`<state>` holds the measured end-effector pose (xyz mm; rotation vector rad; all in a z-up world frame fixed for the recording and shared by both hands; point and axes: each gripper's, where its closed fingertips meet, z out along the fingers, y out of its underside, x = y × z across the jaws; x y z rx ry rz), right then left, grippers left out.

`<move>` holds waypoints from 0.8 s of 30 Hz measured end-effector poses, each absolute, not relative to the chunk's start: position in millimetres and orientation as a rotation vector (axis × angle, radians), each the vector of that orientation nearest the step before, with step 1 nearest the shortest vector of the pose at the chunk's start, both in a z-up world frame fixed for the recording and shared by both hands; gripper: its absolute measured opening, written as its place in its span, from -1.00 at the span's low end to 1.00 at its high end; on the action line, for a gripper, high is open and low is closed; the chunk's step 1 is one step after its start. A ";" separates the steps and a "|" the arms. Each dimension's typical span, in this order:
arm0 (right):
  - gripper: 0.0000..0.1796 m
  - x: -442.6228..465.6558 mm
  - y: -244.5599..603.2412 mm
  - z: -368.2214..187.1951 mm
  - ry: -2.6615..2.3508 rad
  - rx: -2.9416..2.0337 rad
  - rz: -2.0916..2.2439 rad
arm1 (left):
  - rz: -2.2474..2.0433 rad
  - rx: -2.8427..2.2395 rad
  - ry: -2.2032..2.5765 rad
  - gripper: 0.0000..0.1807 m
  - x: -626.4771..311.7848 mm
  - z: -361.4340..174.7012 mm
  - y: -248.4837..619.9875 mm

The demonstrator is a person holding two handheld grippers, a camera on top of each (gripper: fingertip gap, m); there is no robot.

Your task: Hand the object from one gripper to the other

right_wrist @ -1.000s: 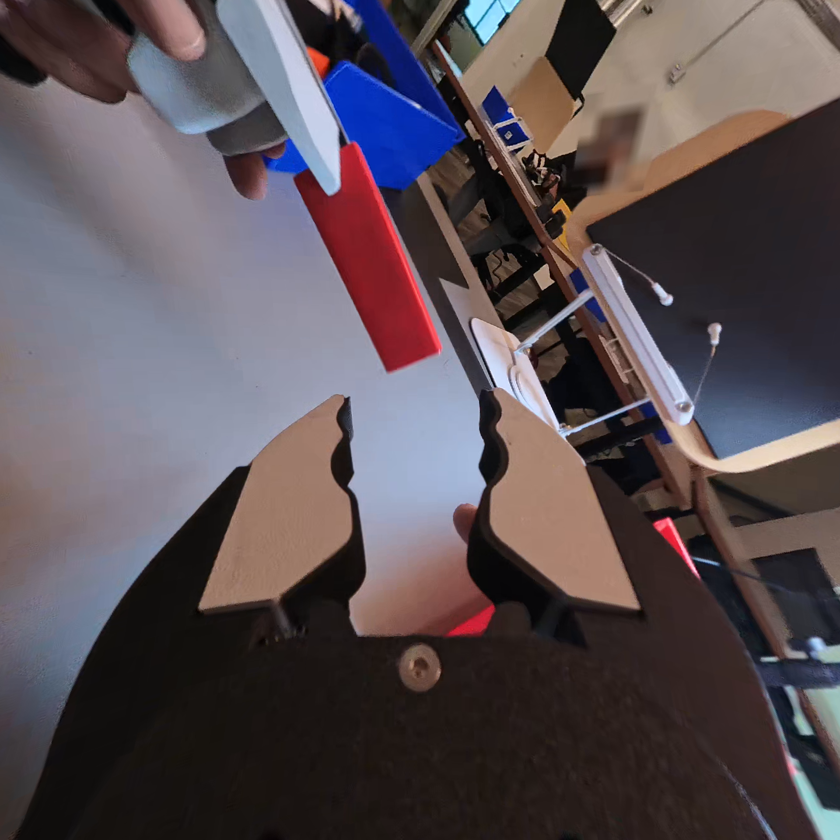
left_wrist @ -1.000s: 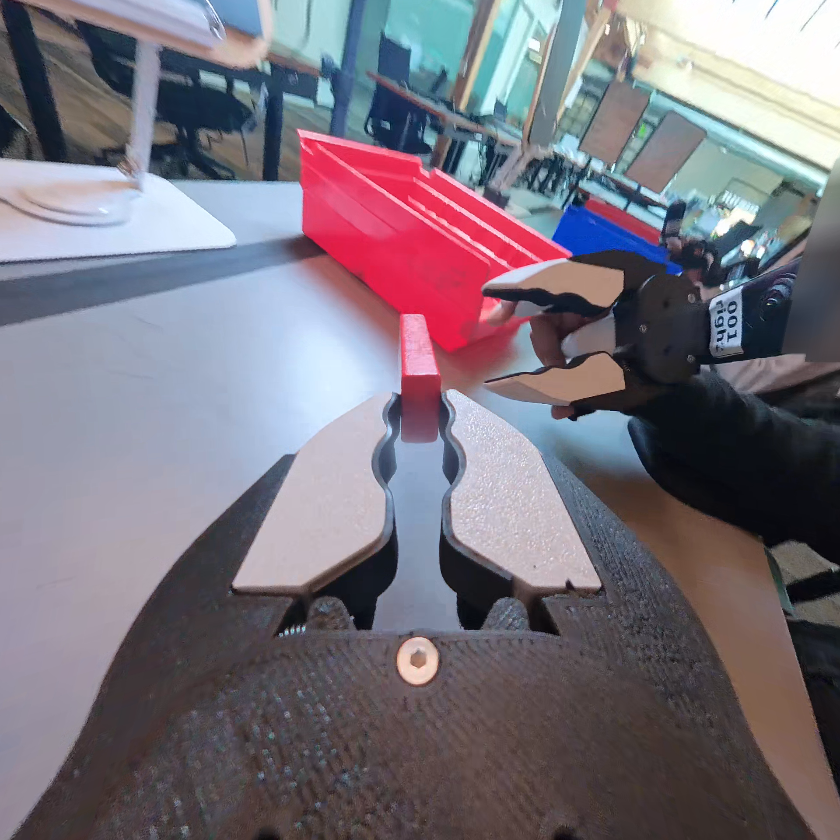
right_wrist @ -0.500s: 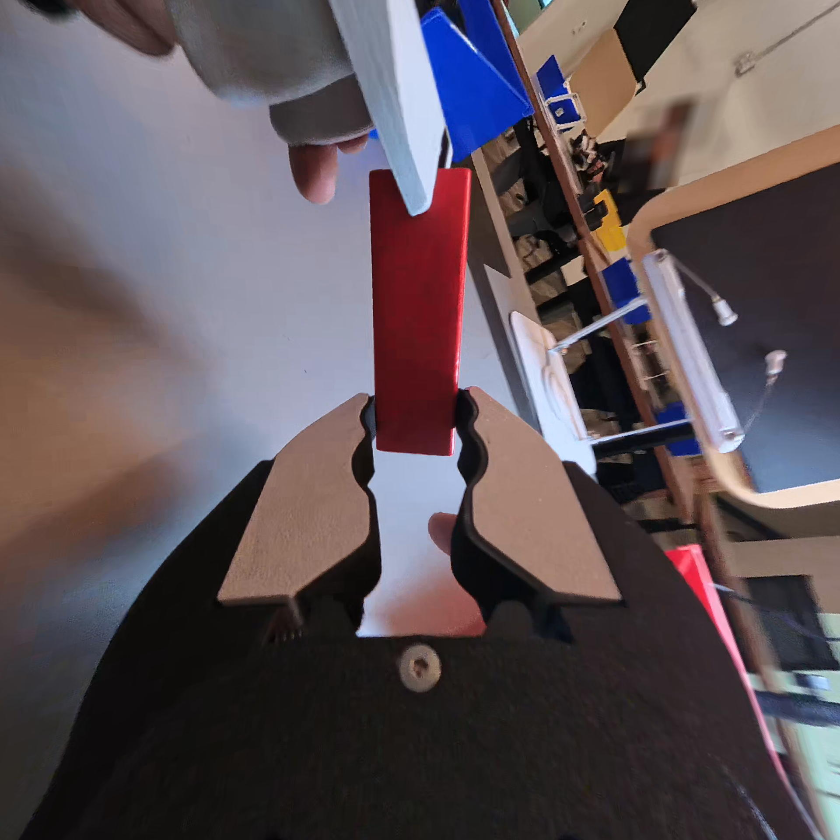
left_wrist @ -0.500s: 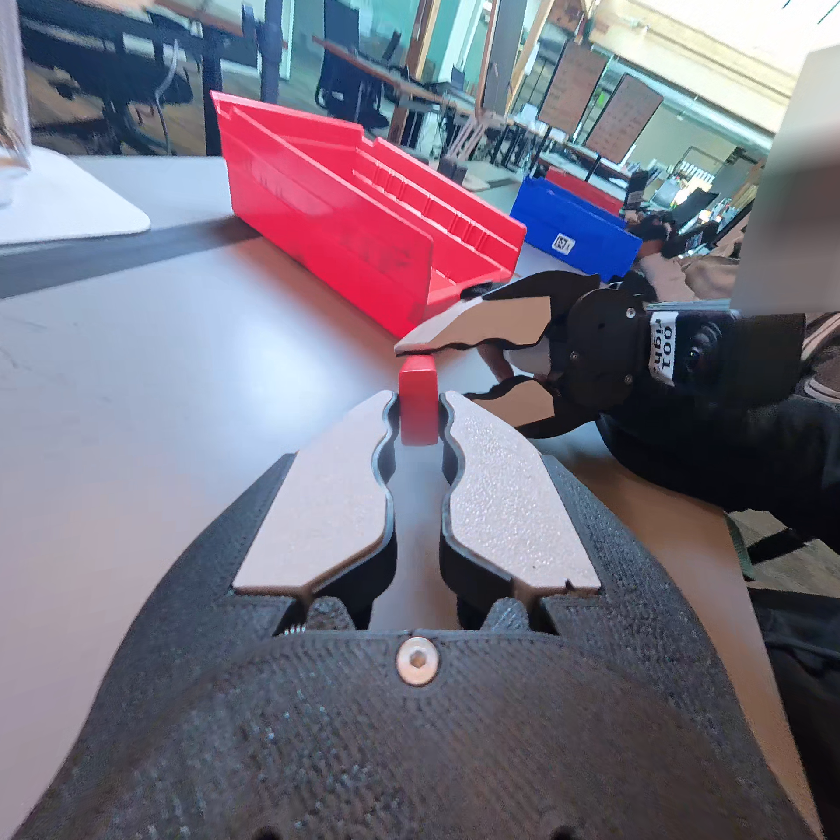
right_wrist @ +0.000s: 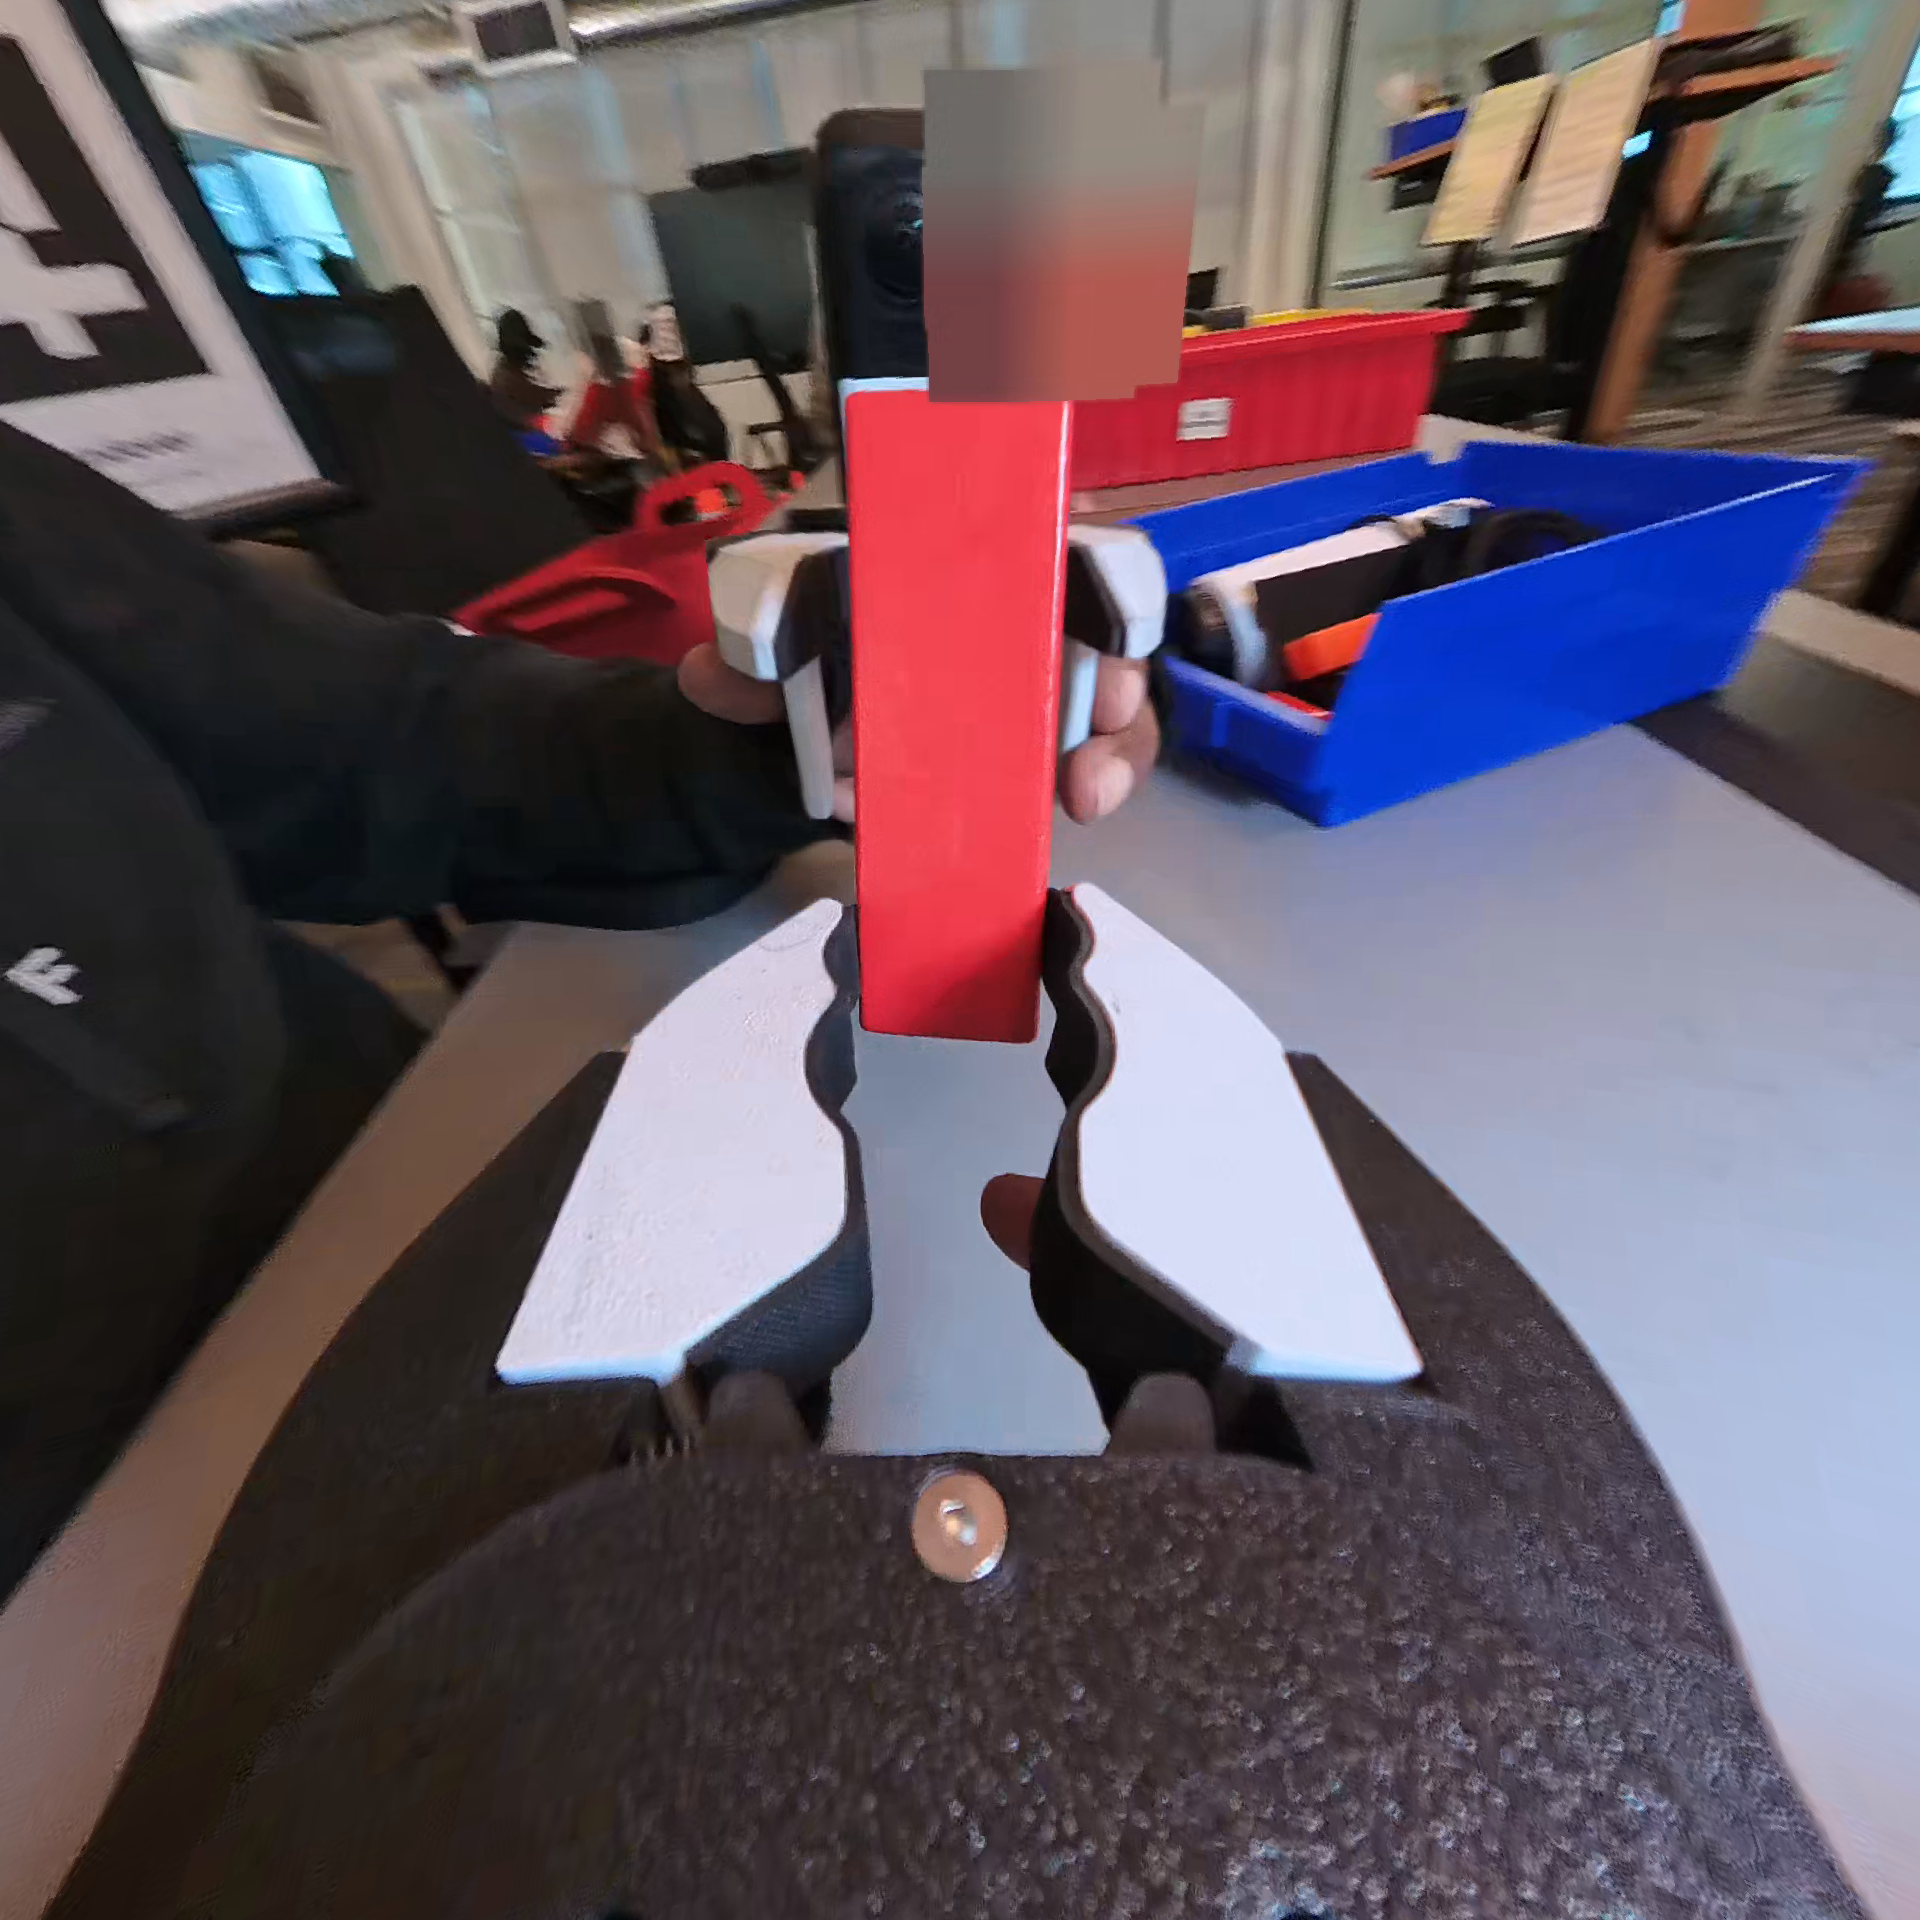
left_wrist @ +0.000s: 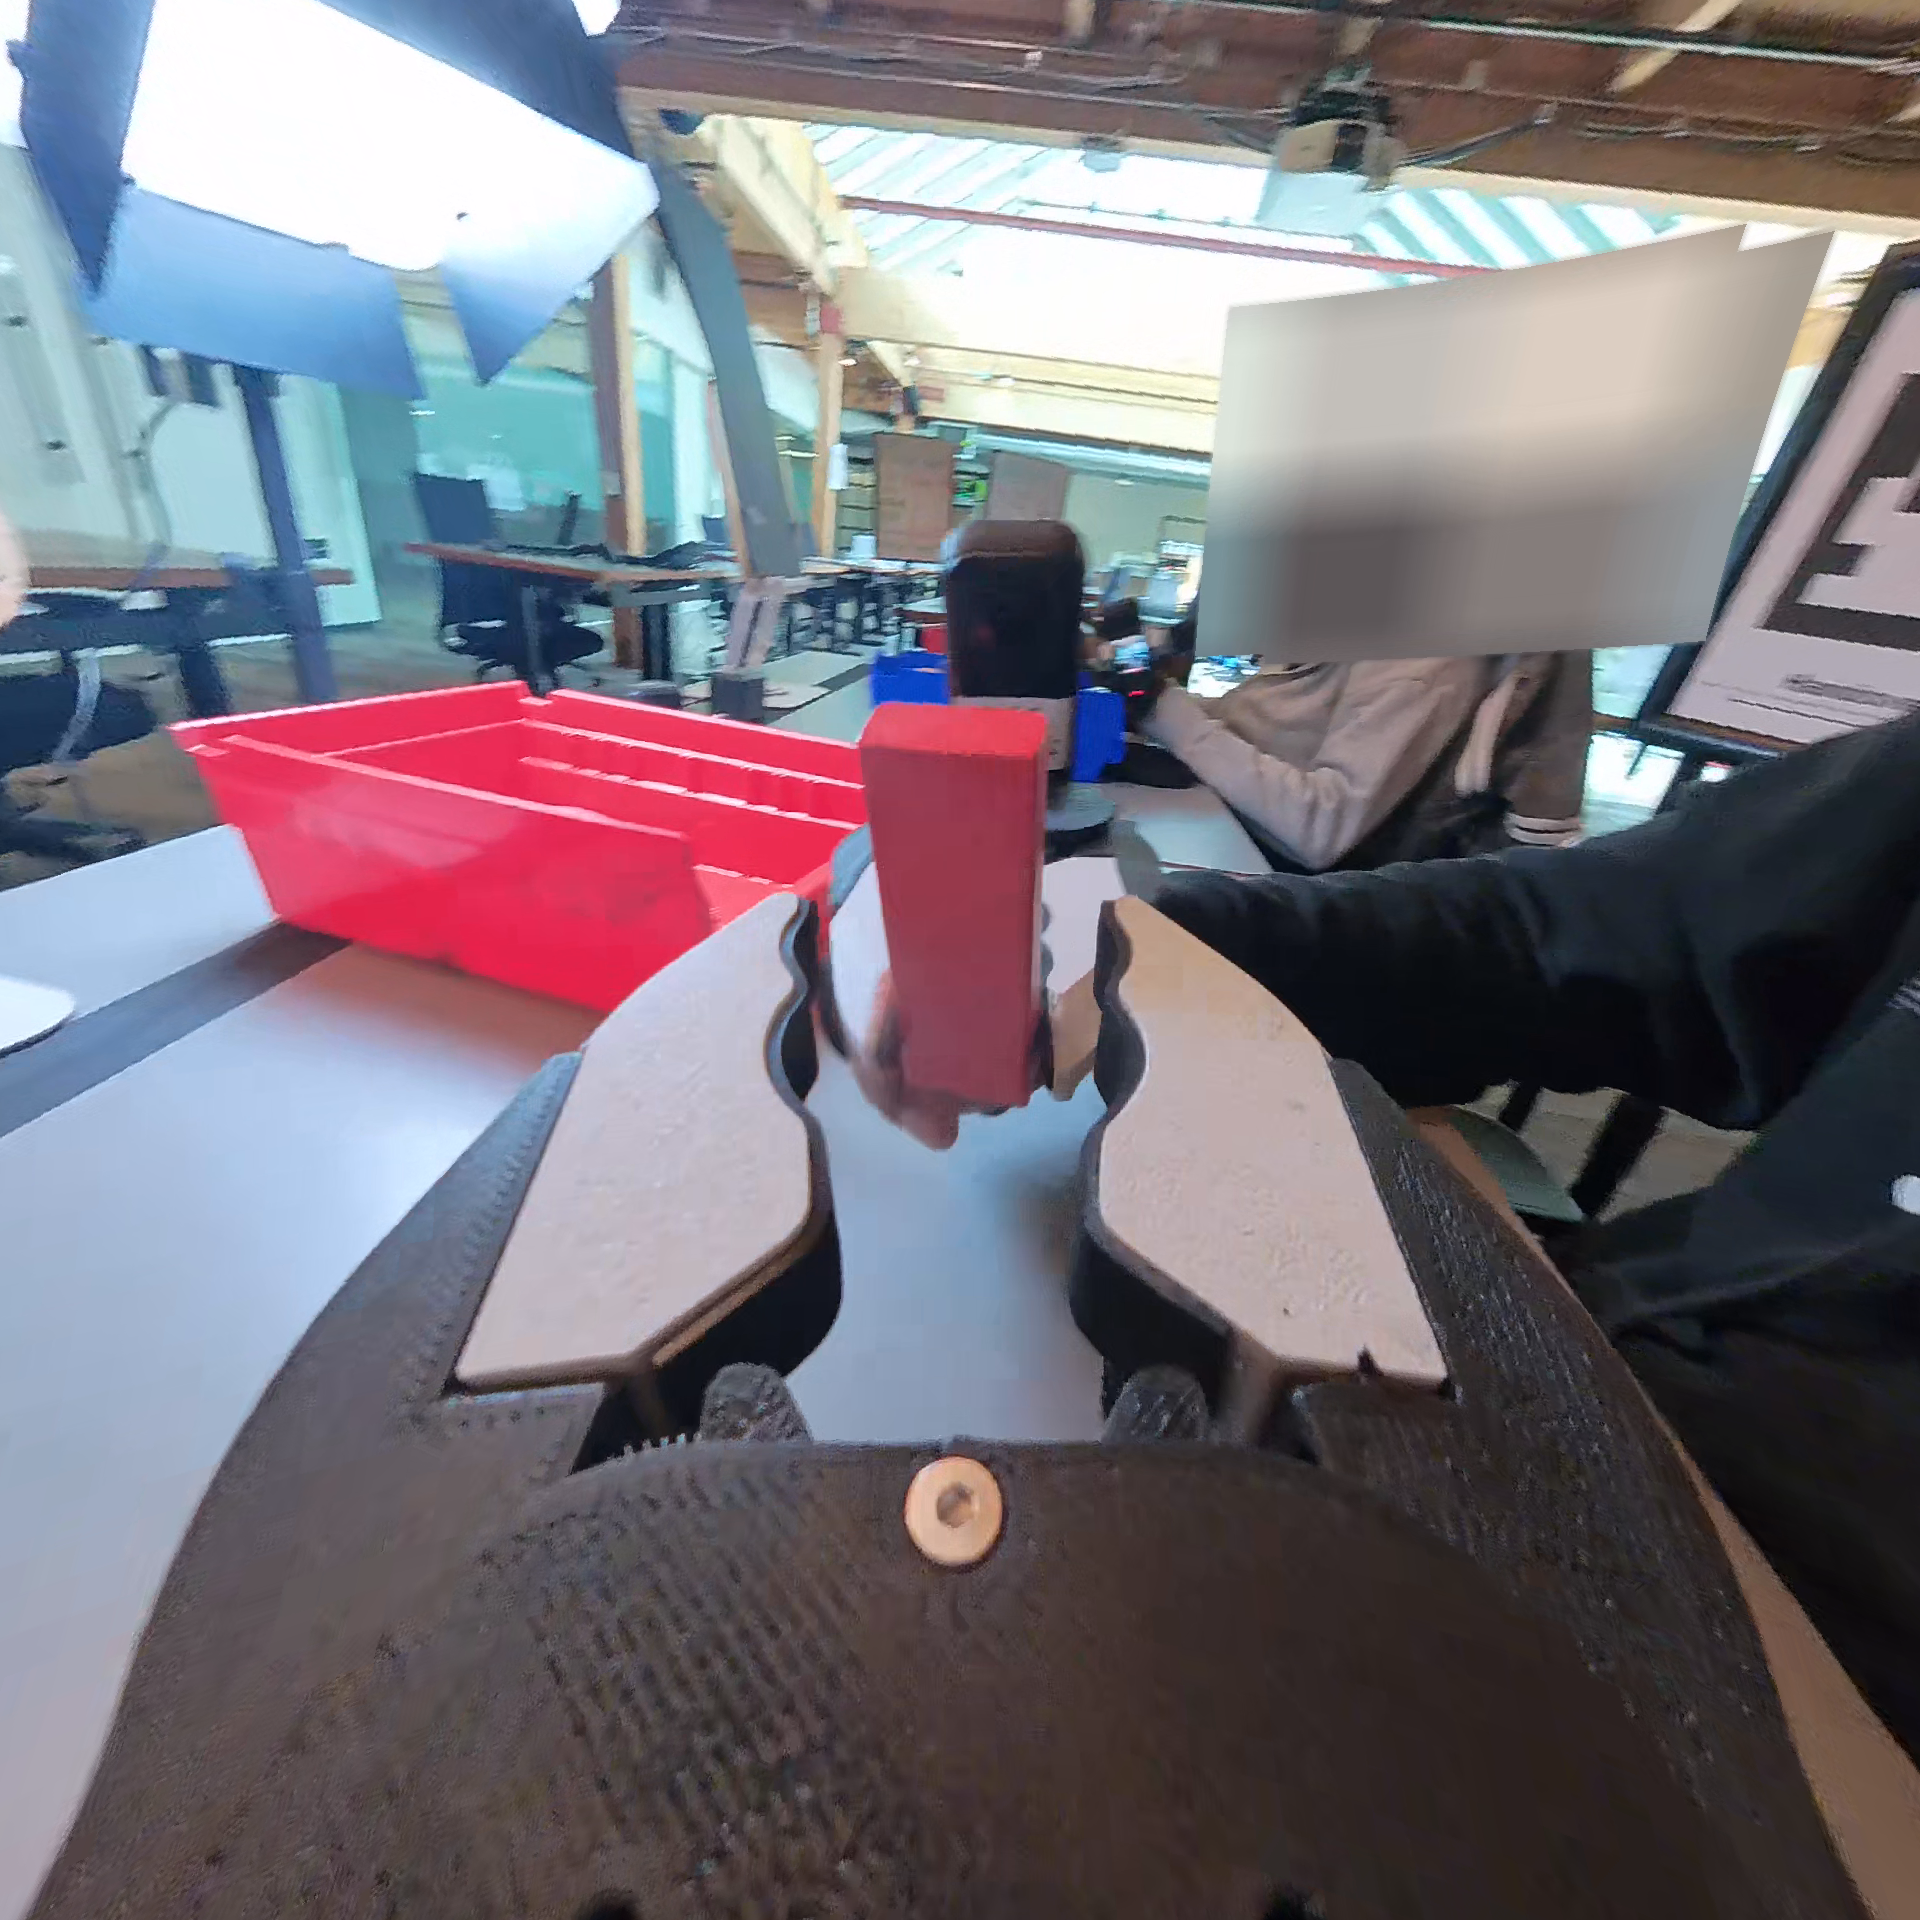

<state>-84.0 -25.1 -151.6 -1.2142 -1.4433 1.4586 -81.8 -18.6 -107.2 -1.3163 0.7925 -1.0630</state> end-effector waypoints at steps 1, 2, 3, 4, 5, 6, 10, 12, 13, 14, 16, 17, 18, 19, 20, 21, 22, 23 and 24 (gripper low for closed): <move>-0.62 -84.7 -32.0 -152.4 -1.466 -1.210 1.502 | -1.080 -1.302 0.812 -0.43 -78.6 -105.7 -23.3; -0.62 -85.5 -37.5 -153.4 -1.481 -1.208 1.541 | -1.086 -1.300 0.830 -0.45 -76.1 -105.7 -26.4; -0.62 -86.0 -42.8 -154.5 -1.495 -1.206 1.582 | -1.086 -1.305 0.854 -0.51 -73.7 -107.5 -29.0; -0.62 -86.8 -46.7 -156.0 -1.507 -1.210 1.612 | -1.085 -1.312 0.880 -0.59 -71.8 -109.8 -31.3; -0.62 -88.0 -48.7 -158.7 -1.517 -1.219 1.619 | -1.084 -1.322 0.893 -0.62 -70.7 -111.8 -31.9; -0.62 -89.2 -48.3 -161.3 -1.521 -1.231 1.612 | -1.085 -1.346 0.899 -0.62 -70.4 -113.8 -30.9; -0.56 -92.1 -29.2 -168.5 -1.470 -1.305 1.494 | -1.053 -1.462 0.836 -0.63 -75.5 -120.3 -16.3; -0.44 -92.9 -19.7 -179.3 -1.499 -1.335 1.361 | -1.063 -1.530 0.786 -0.63 -80.2 -125.0 -8.6; -0.41 -93.1 -16.3 -185.1 -1.524 -1.333 1.281 | -1.074 -1.563 0.756 -0.63 -82.8 -127.6 -4.7; -0.40 -93.4 -14.4 -188.8 -1.545 -1.321 1.218 | -1.087 -1.593 0.731 -0.63 -85.1 -130.5 -1.4; -0.40 -94.4 -18.9 -188.7 -1.562 -1.313 1.224 | -1.091 -1.630 0.708 -0.63 -89.0 -136.2 3.0; -0.39 -95.2 -21.0 -186.3 -1.551 -1.322 1.261 | -1.089 -1.635 0.713 -0.63 -89.9 -138.1 3.6; -0.38 -95.7 -21.9 -184.8 -1.541 -1.332 1.287 | -1.089 -1.634 0.721 -0.63 -90.3 -139.2 3.6; -0.38 -96.0 -22.2 -184.6 -1.535 -1.344 1.306 | -1.094 -1.628 0.729 -0.63 -90.0 -139.3 2.9; -0.37 -95.8 -22.5 -185.4 -1.533 -1.357 1.325 | -1.100 -1.620 0.736 -0.63 -89.4 -138.7 1.9; -0.37 -95.9 -22.7 -185.7 -1.525 -1.368 1.350 | -1.106 -1.610 0.744 -0.63 -88.4 -137.9 0.5; -0.38 -96.0 -22.8 -185.7 -1.515 -1.378 1.377 | -1.108 -1.604 0.752 -0.63 -87.4 -137.1 -0.8; -0.42 -96.3 -23.2 -185.8 -1.510 -1.390 1.403 | -1.106 -1.600 0.759 -0.63 -86.3 -136.7 -1.9; -0.48 -96.4 -24.5 -186.2 -1.511 -1.396 1.424 | -1.109 -1.593 0.769 -0.63 -84.9 -136.0 -3.4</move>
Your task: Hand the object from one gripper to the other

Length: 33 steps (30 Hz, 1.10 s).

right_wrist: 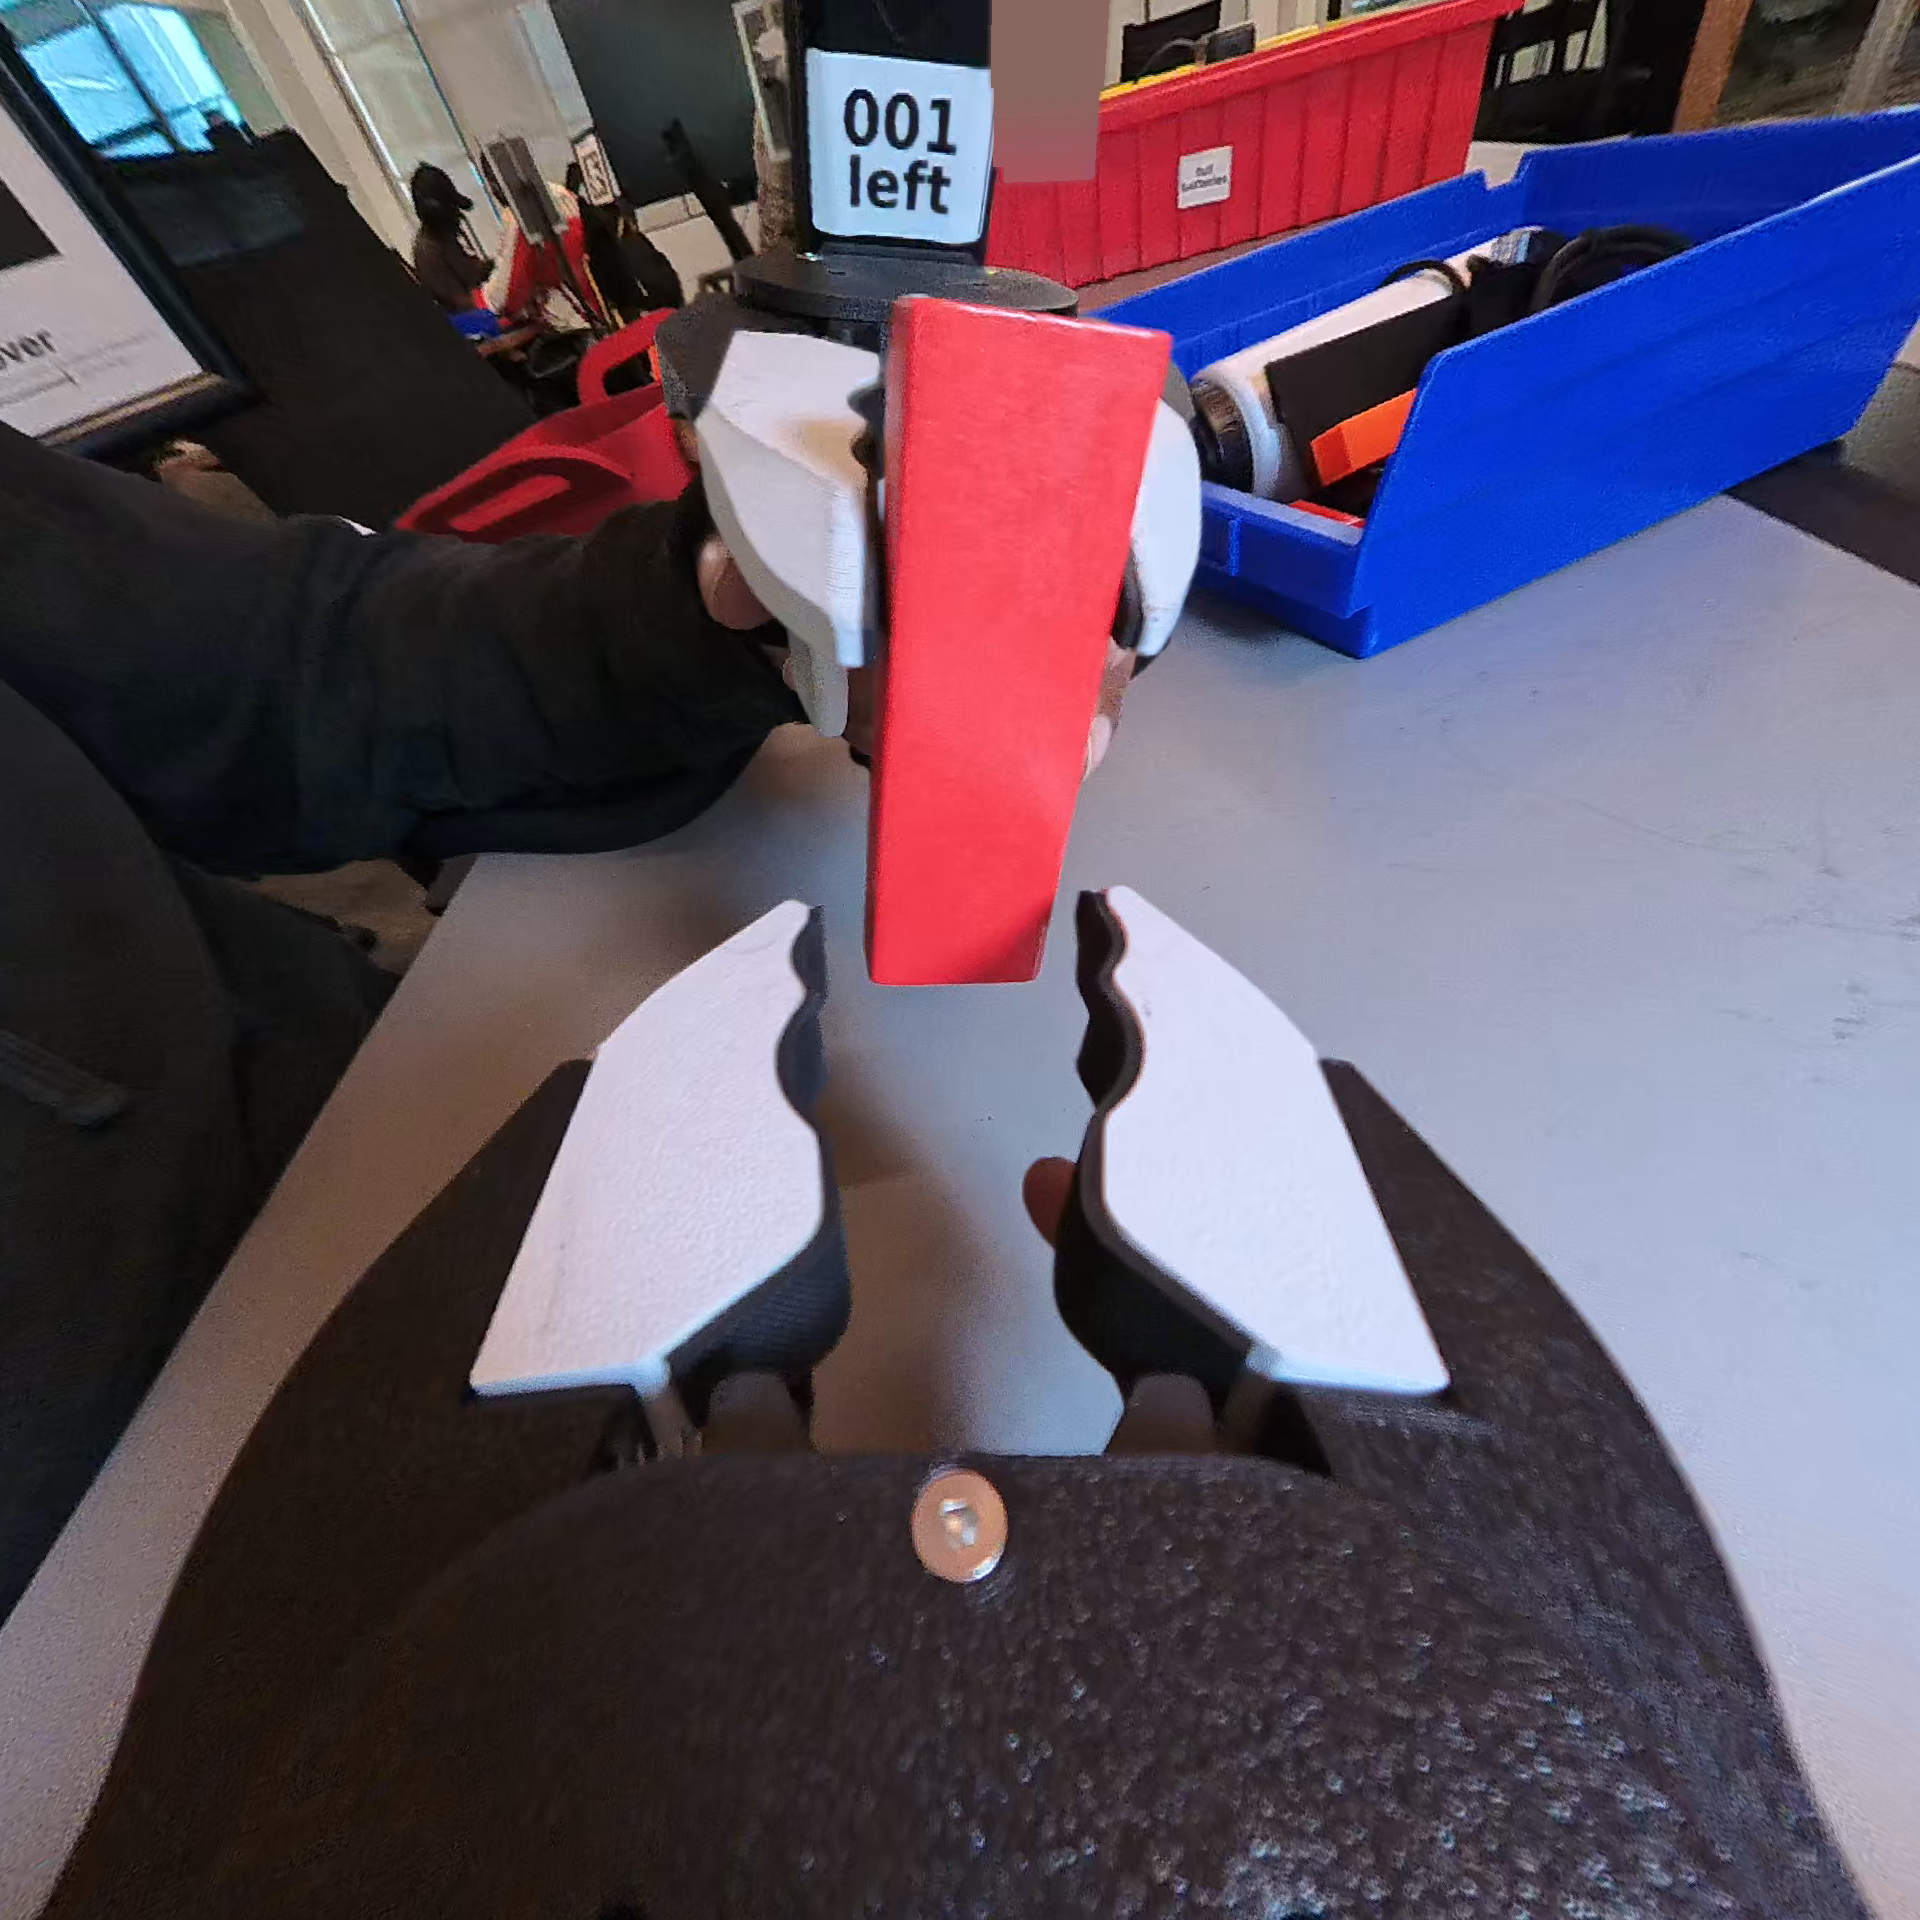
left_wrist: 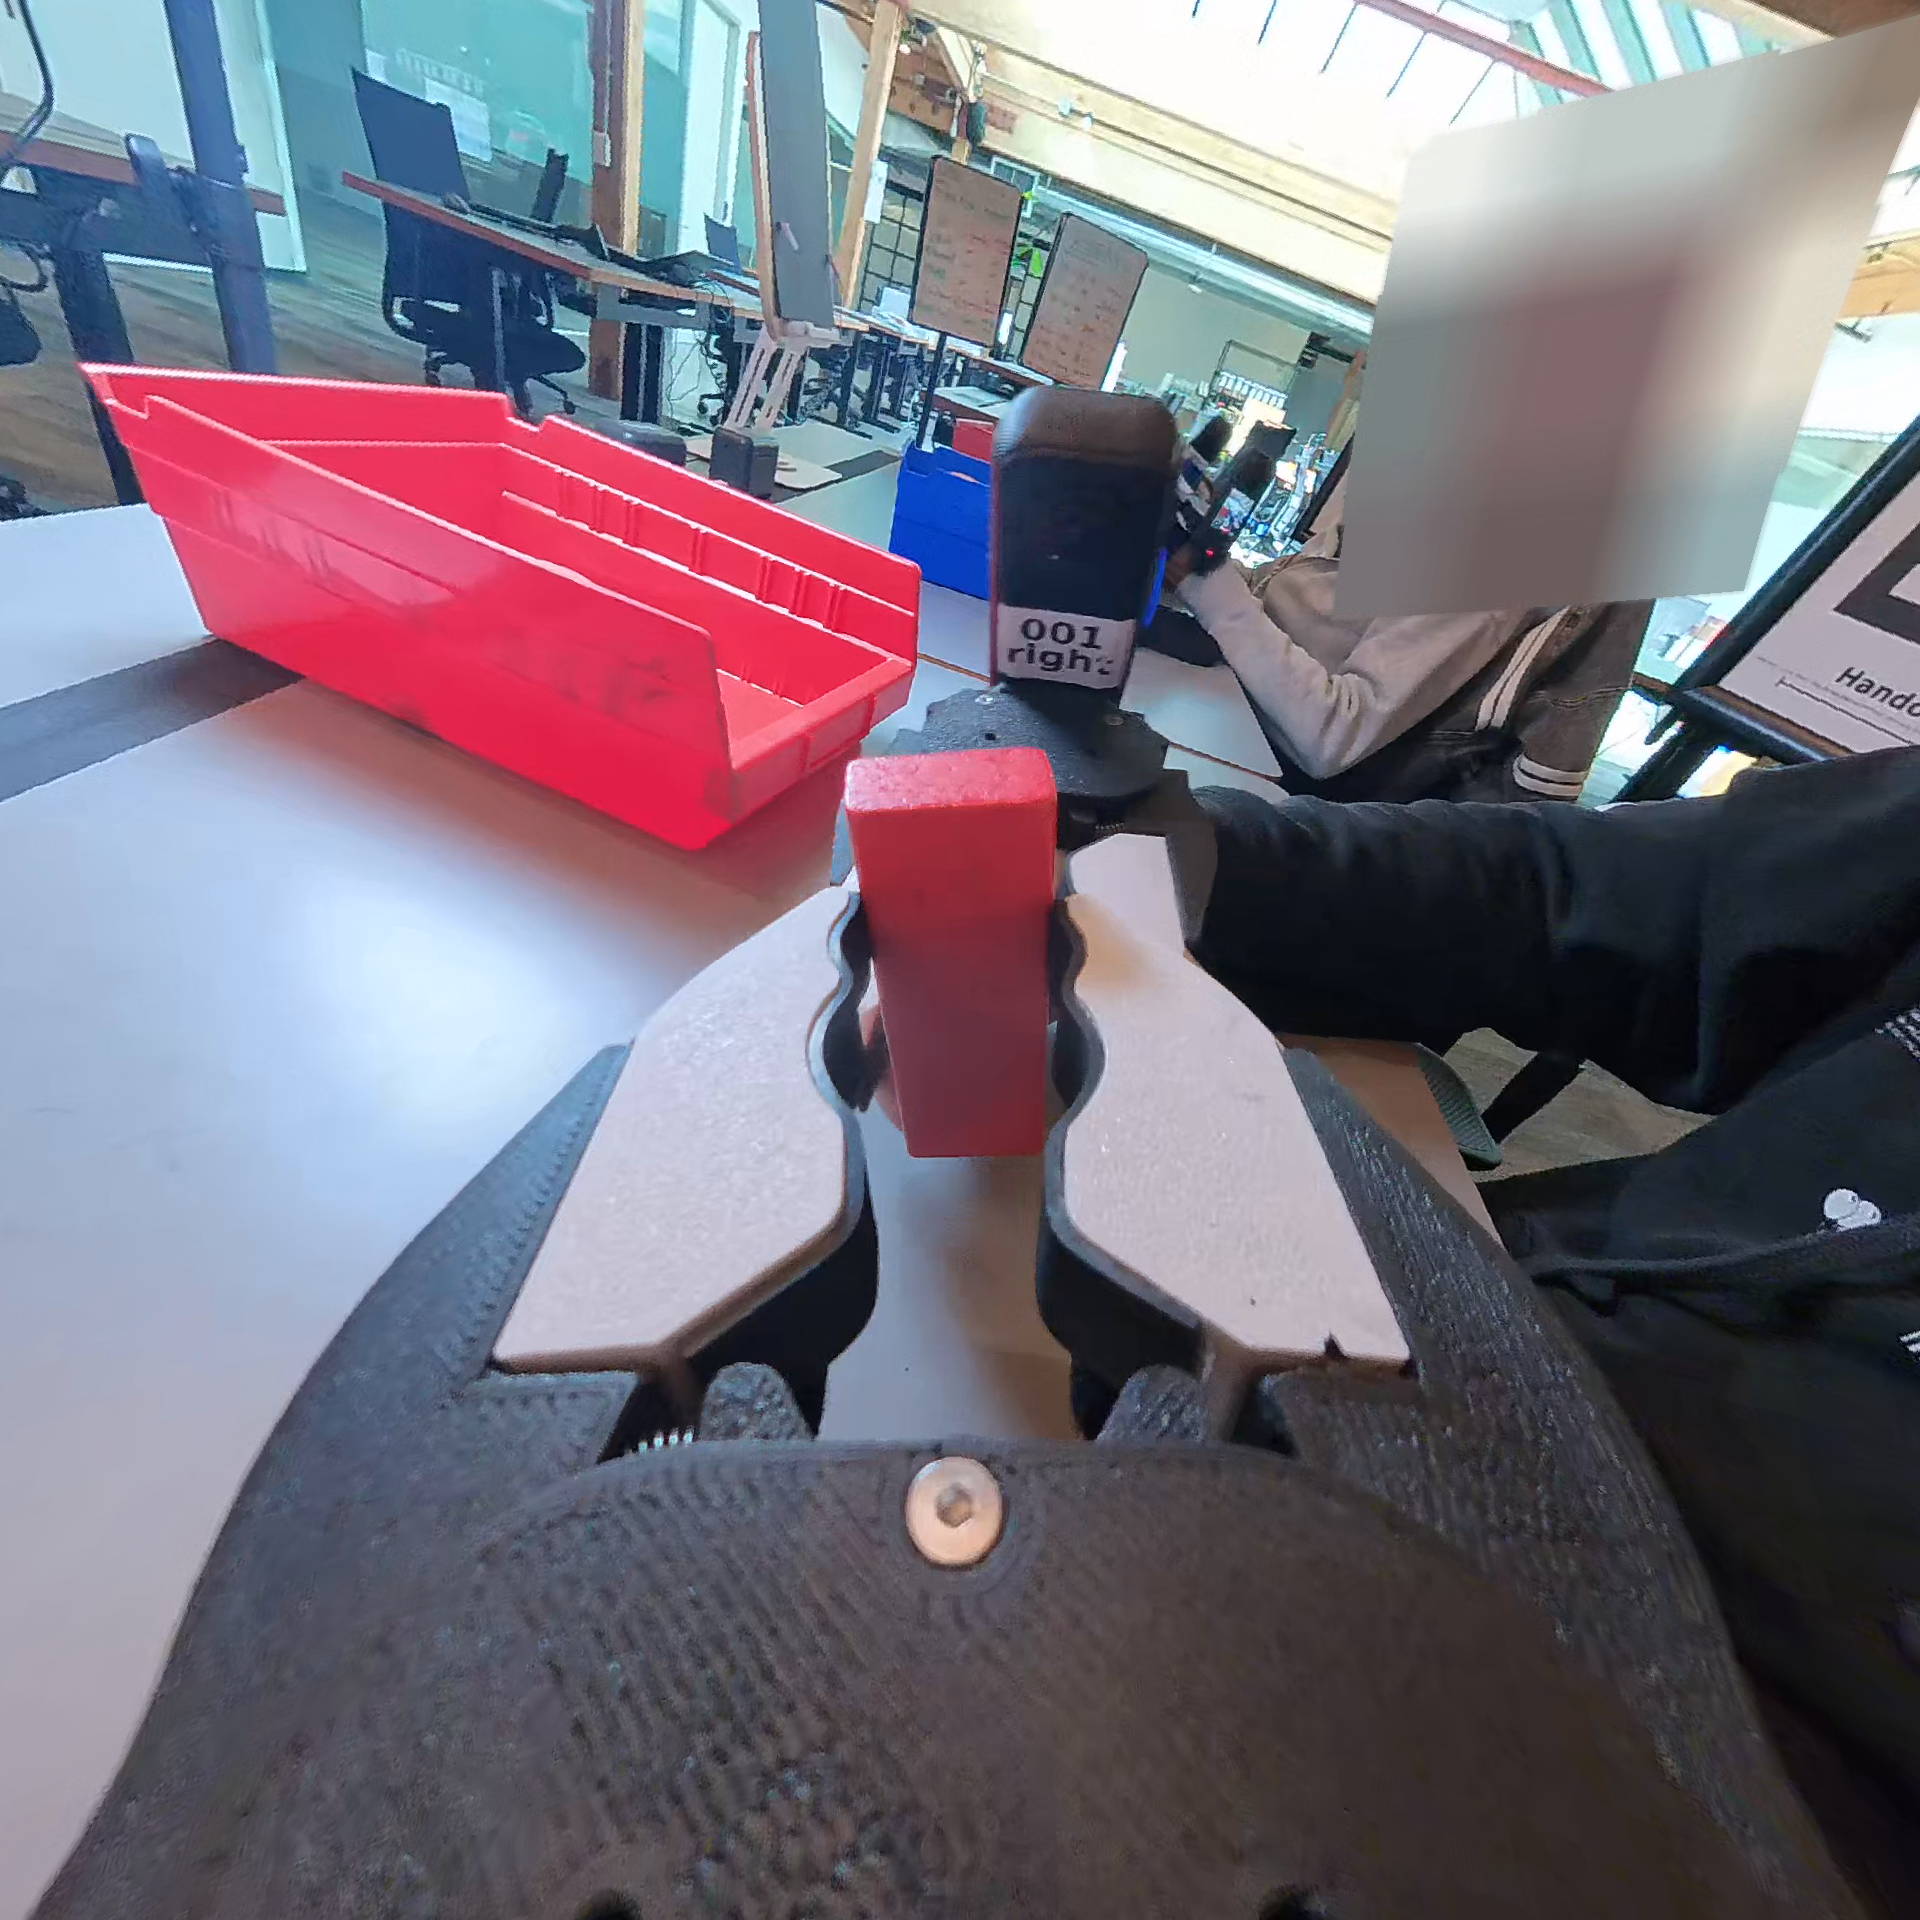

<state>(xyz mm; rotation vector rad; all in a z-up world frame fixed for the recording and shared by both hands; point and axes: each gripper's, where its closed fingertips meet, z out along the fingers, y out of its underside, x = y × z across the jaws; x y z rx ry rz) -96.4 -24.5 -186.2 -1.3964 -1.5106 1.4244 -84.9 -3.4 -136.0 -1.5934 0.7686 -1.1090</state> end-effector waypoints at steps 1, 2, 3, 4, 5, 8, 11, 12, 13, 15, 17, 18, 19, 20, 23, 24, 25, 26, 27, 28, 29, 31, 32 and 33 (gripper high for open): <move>-0.58 -96.7 -24.9 -186.2 -1.509 -1.399 1.434 | -1.114 -1.585 0.774 -0.63 -83.6 -135.0 -4.9; -0.63 -96.8 -26.7 -185.5 -1.512 -1.394 1.445 | -1.117 -1.580 0.775 -0.63 -82.8 -134.0 -5.7; -0.63 -96.8 -28.1 -185.1 -1.518 -1.395 1.452 | -1.120 -1.572 0.777 -0.63 -81.9 -133.0 -6.6; -0.63 -96.6 -28.4 -183.8 -1.518 -1.391 1.453 | -1.119 -1.561 0.777 -0.63 -81.4 -131.5 -7.2; -0.63 -96.3 -28.1 -180.8 -1.510 -1.377 1.457 | -1.117 -1.539 0.772 -0.63 -81.2 -128.5 -7.7; -0.63 -94.3 -24.4 -168.2 -1.448 -1.344 1.494 | -1.091 -1.515 0.765 -0.40 -79.8 -124.4 -7.7; -0.63 -91.5 -20.0 -160.2 -1.405 -1.319 1.500 | -1.075 -1.551 0.812 -0.34 -75.1 -133.8 -9.5; -0.63 -91.2 -19.2 -159.4 -1.400 -1.316 1.495 | -1.065 -1.558 0.822 -0.35 -73.5 -136.6 -9.4; -0.63 -91.2 -18.7 -159.7 -1.401 -1.316 1.486 | -1.057 -1.566 0.834 -0.37 -71.9 -139.5 -9.6; -0.63 -91.7 -19.4 -159.7 -1.402 -1.311 1.480 | -1.044 -1.575 0.854 -0.43 -69.5 -143.5 -10.6; -0.63 -92.2 -19.5 -159.4 -1.399 -1.308 1.476 | -1.039 -1.568 0.862 -0.50 -69.0 -143.7 -11.5; -0.63 -92.3 -18.8 -159.2 -1.396 -1.308 1.473 | -1.042 -1.565 0.863 -0.54 -69.1 -143.1 -12.0; -0.63 -92.1 -18.8 -158.8 -1.394 -1.305 1.474 | -1.040 -1.563 0.865 -0.58 -69.4 -142.7 -12.2; -0.63 -92.1 -19.9 -158.6 -1.399 -1.300 1.476 | -1.036 -1.562 0.867 -0.60 -69.8 -142.6 -12.1; -0.63 -93.3 -20.2 -159.6 -1.401 -1.302 1.460 | -1.039 -1.570 0.874 -0.64 -70.1 -143.4 -12.1; -0.63 -93.2 -19.9 -159.6 -1.399 -1.302 1.460 | -1.031 -1.573 0.878 -0.64 -70.1 -143.5 -12.0; -0.63 -93.1 -19.2 -159.6 -1.398 -1.301 1.453 | -1.022 -1.574 0.881 -0.64 -70.2 -143.4 -11.6; -0.63 -93.0 -18.6 -159.7 -1.399 -1.303 1.442 | -1.018 -1.574 0.883 -0.64 -70.5 -143.4 -11.4; -0.60 -92.2 -17.6 -159.8 -1.402 -1.307 1.428 | -1.015 -1.575 0.887 -0.64 -71.1 -143.6 -11.4; -0.49 -90.6 -16.1 -158.0 -1.399 -1.303 1.425 | -1.015 -1.576 0.892 -0.65 -72.2 -144.0 -11.6; -0.41 -87.8 -14.8 -154.5 -1.394 -1.296 1.435 | -1.015 -1.578 0.896 -0.64 -73.6 -144.5 -11.5; -0.38 -81.5 -9.3 -145.9 -1.364 -1.284 1.448 | -1.018 -1.585 0.903 -0.64 -76.0 -146.7 -10.9; -0.38 -78.9 -5.9 -142.3 -1.344 -1.278 1.448 | -1.025 -1.591 0.909 -0.64 -76.1 -148.5 -11.1; -0.40 -77.0 -4.0 -140.0 -1.328 -1.277 1.454 | -1.031 -1.596 0.918 -0.64 -75.4 -150.5 -11.6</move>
